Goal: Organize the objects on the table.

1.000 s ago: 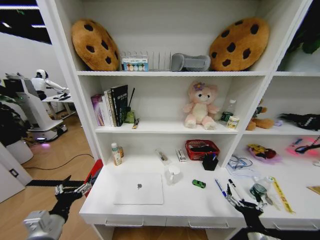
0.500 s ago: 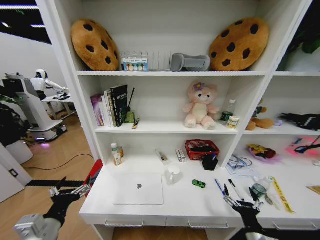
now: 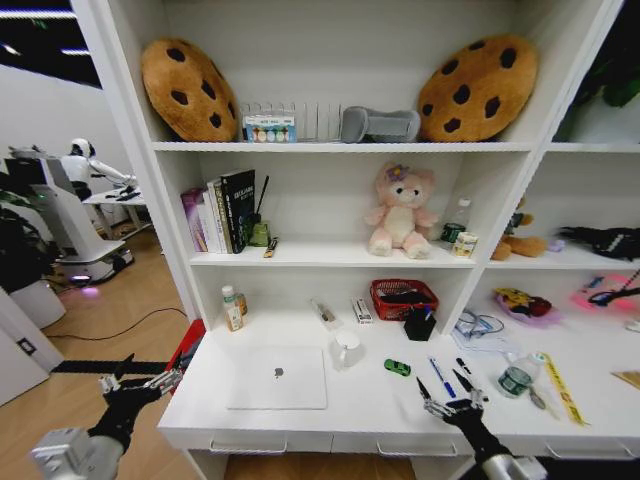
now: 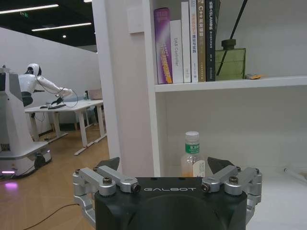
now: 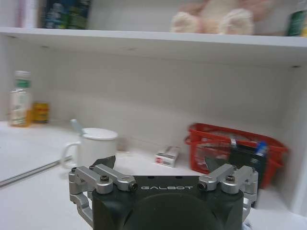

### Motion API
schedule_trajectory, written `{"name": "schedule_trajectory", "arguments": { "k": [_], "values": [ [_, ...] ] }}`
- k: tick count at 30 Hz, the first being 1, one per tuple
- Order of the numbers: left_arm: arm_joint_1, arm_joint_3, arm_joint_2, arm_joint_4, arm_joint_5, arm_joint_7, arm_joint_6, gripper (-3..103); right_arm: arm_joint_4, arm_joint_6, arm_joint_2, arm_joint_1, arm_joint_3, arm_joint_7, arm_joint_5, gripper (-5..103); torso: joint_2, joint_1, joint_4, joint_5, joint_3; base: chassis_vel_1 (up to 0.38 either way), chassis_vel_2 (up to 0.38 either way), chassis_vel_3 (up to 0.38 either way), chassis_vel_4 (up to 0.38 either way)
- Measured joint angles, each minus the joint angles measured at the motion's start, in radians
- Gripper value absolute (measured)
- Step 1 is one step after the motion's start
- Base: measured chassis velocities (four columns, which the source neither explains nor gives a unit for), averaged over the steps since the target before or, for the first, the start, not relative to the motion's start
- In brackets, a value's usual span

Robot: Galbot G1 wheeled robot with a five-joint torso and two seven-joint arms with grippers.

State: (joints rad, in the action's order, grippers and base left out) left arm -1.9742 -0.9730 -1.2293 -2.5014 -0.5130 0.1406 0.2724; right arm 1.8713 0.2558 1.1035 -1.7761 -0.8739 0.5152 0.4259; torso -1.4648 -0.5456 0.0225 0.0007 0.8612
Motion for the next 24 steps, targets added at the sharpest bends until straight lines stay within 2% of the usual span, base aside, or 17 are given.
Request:
{"name": "schedule_trajectory", "arguments": {
  "k": [1,2,3,4,5,6,9,10,12,21,24],
  "values": [
    [0.000,0.000,0.000,0.000,0.000,0.000,0.000,100,0.000,0.000,0.000,0.000,0.000,0.000,0.000,100,0.000,0.000,0.0000,0.0000,0.000,0.000,0.000,0.000,0.000],
    [0.000,0.000,0.000,0.000,0.000,0.000,0.000,100,-0.104,0.000,-0.102,0.085,-0.017,0.182,0.057,100,0.000,0.000,-0.0009,-0.0008,0.000,0.000,0.000,0.000,0.000],
    [0.000,0.000,0.000,0.000,0.000,-0.001,0.000,100,-0.171,0.003,-0.146,0.145,-0.021,0.269,0.082,100,0.000,0.000,-0.0007,-0.0005,0.000,0.000,0.000,0.000,0.000],
    [0.000,0.000,0.000,0.000,0.000,-0.001,0.000,100,-0.171,0.003,-0.146,0.145,-0.021,0.269,0.082,100,0.000,0.000,-0.0007,-0.0005,0.000,0.000,0.000,0.000,0.000],
    [0.000,0.001,0.000,0.000,0.000,-0.001,0.000,100,-0.295,0.008,-0.205,0.227,-0.018,0.365,0.110,100,0.000,0.000,-0.0009,-0.0003,0.000,0.000,0.000,0.000,0.000],
    [0.000,0.001,0.000,0.000,0.000,-0.001,0.000,100,-0.295,0.008,-0.205,0.227,-0.018,0.365,0.110,100,0.000,0.000,-0.0009,-0.0003,0.000,0.000,0.000,0.000,0.000],
    [0.000,0.001,0.001,0.001,0.000,-0.001,0.000,100,-0.466,0.029,-0.282,0.310,0.034,0.497,0.155,100,0.000,0.000,-0.0003,-0.0002,0.000,0.000,0.000,0.000,0.000],
    [0.000,0.001,0.001,0.001,0.000,-0.001,0.000,100,-0.466,0.029,-0.282,0.310,0.034,0.497,0.155,100,0.000,0.000,-0.0003,-0.0002,0.000,0.000,0.000,0.000,0.000],
    [0.001,0.001,0.001,0.001,0.000,-0.001,-0.001,100,-0.537,0.040,-0.307,0.337,0.072,0.552,0.155,100,0.000,0.000,0.0003,-0.0006,0.000,0.000,0.000,0.000,0.000],
    [0.001,0.001,0.001,0.001,0.000,-0.001,-0.001,100,-0.646,0.021,-0.296,0.439,0.153,0.558,0.137,100,0.000,0.000,0.0000,-0.0006,0.000,0.000,0.000,0.000,0.000],
    [0.001,0.001,0.001,0.001,0.000,-0.001,-0.001,100,-0.675,0.007,-0.291,0.516,0.225,0.553,0.126,100,0.000,0.000,-0.0006,-0.0006,0.000,0.000,0.000,0.000,0.000]
  ]
}}
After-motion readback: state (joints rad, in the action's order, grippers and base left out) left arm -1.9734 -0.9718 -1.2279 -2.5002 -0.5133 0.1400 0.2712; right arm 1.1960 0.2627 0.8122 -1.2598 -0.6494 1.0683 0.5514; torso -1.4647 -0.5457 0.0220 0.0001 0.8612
